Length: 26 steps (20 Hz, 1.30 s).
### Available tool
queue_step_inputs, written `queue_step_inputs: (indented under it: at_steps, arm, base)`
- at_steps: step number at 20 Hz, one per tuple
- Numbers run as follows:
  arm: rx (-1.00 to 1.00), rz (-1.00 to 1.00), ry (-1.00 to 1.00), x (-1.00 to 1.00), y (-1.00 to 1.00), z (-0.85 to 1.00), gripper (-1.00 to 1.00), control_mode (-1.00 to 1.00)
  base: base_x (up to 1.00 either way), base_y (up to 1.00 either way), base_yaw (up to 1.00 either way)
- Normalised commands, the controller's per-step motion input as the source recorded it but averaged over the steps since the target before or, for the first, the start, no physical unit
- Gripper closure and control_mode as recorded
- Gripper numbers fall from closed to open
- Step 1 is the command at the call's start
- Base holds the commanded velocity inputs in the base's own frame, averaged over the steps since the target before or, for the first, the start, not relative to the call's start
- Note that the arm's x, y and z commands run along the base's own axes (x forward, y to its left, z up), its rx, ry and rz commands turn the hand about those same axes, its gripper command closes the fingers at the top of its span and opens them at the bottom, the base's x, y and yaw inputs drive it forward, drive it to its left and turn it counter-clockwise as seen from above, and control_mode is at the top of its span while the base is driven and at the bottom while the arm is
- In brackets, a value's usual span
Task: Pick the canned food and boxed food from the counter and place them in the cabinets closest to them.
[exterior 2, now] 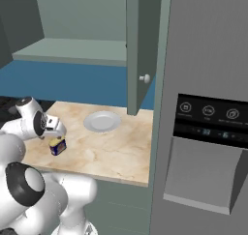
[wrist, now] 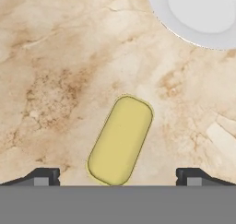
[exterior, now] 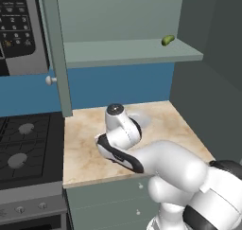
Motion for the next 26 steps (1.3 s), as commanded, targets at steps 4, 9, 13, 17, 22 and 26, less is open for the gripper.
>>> queue_step_inputs:
  at_steps: [4,9,13,17,22,26]
  arm:
    - [0.00,-0.05,0.00,0.09,0.04,-0.20,-1.00,-1.00]
    - [0.00,-0.04,0.00,0.07,0.01,-0.18,-1.00,-1.00]
    - [0.00,-0.04,0.00,0.04,0.00,-0.18,-1.00,-1.00]
    - [0.00,-0.03,-0.01,0.00,0.00,-0.16,-1.00,-1.00]
    - [0.00,-0.03,-0.01,0.01,0.00,-0.16,-1.00,-1.00]
    - [0.00,-0.03,-0.01,0.04,0.00,-0.17,-1.00,-1.00]
  base:
    - [0.00,0.00,0.00]
    - [0.00,0.00,0.00]
    - [0.00,0.00,0.00]
    - [0.00,0.00,0.00]
    - [0.00,0.00,0.00]
    - [0.00,0.00,0.00]
